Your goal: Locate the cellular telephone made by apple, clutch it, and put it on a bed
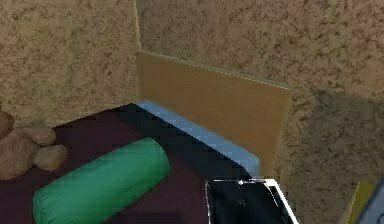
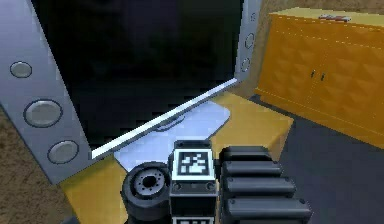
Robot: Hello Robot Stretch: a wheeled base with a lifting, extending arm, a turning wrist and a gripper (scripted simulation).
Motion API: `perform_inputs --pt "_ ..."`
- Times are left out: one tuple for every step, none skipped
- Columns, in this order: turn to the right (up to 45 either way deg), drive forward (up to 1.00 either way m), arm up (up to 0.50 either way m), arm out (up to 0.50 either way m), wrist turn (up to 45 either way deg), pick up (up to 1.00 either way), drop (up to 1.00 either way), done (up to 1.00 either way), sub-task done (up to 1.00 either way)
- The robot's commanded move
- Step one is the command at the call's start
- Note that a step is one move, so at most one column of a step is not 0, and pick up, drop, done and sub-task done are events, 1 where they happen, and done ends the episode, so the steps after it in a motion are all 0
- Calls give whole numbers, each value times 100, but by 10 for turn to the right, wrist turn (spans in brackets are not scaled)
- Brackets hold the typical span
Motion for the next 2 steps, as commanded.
perform_inputs --pt "-60 0 0 0 0 0 0 0 0" --pt "450 0 0 0 0 0 0 0 0"
